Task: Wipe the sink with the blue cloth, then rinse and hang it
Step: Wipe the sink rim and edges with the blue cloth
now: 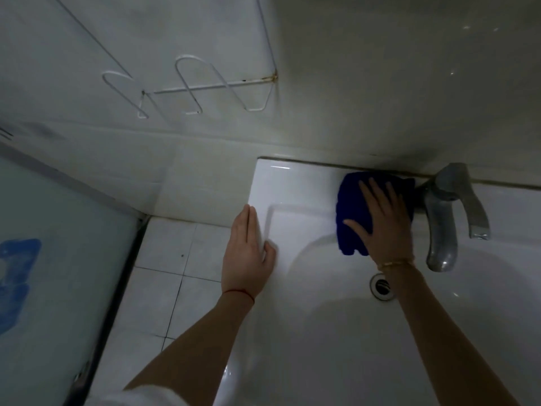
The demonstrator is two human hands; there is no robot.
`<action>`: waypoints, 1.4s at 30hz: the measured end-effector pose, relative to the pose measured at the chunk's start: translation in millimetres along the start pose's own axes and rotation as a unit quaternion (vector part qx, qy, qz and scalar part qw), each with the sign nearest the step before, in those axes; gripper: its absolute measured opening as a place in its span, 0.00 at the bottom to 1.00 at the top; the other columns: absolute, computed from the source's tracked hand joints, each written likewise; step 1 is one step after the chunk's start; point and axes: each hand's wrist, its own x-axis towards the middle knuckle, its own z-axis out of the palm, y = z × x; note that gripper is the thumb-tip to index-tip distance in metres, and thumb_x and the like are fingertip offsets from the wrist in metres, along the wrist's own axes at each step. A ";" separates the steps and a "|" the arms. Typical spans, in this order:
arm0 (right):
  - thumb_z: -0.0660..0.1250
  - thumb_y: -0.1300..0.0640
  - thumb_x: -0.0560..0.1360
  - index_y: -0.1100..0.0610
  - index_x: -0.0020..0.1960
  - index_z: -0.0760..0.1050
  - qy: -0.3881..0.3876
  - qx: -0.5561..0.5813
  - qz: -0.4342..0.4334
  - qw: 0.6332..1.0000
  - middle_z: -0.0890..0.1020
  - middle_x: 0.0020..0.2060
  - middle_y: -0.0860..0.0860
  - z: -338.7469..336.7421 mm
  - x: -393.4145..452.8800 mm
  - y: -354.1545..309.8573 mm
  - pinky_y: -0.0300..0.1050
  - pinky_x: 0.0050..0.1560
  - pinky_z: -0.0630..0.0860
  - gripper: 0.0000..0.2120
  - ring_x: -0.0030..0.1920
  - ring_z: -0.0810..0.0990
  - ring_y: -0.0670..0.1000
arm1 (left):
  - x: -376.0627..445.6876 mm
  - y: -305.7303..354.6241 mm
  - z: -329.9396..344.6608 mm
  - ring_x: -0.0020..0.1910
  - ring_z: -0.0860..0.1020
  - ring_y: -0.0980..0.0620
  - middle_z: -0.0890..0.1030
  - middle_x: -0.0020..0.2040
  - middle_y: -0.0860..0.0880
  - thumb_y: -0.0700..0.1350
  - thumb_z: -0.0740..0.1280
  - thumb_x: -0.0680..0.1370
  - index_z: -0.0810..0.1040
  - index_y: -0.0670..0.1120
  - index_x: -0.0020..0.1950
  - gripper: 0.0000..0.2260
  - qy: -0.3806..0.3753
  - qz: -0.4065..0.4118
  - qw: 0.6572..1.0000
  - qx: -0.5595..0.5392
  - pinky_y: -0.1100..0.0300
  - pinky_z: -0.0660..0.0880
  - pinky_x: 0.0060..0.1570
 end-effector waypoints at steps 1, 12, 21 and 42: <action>0.53 0.33 0.75 0.53 0.77 0.56 -0.002 0.003 0.015 1.000 0.61 0.76 0.53 -0.2 -0.5 1.7 0.62 0.74 0.54 0.38 0.75 0.56 0.61 | 0.4 0.1 0.6 0.76 0.60 0.45 0.61 0.77 0.40 0.42 0.65 0.78 0.56 0.36 0.78 0.32 0.001 0.000 1.000 0.003 0.58 0.57 0.74; 0.60 0.37 0.76 0.51 0.78 0.54 -0.037 -0.034 -0.144 0.988 0.58 0.77 0.50 16.0 51.0 -97.5 0.55 0.75 0.47 0.36 0.76 0.55 0.58 | -0.2 -0.3 3.1 0.77 0.58 0.49 0.58 0.79 0.43 0.45 0.63 0.80 0.53 0.39 0.80 0.31 -0.004 -0.007 1.000 0.018 0.60 0.54 0.74; 0.54 0.33 0.74 0.55 0.77 0.59 0.010 0.002 0.029 1.000 0.63 0.75 0.55 3.3 7.1 -8.7 0.62 0.72 0.55 0.39 0.74 0.58 0.63 | 0.8 -1.8 4.7 0.77 0.59 0.44 0.60 0.78 0.39 0.42 0.64 0.78 0.55 0.36 0.78 0.32 -0.001 0.005 1.000 0.013 0.57 0.57 0.74; 0.55 0.32 0.75 0.54 0.77 0.57 0.010 -0.057 -0.020 0.998 0.63 0.75 0.55 10.7 26.1 -57.1 0.62 0.72 0.57 0.39 0.73 0.61 0.63 | 0.5 0.5 3.9 0.77 0.59 0.45 0.60 0.78 0.40 0.42 0.64 0.79 0.55 0.37 0.79 0.31 0.003 0.003 1.000 0.017 0.59 0.53 0.75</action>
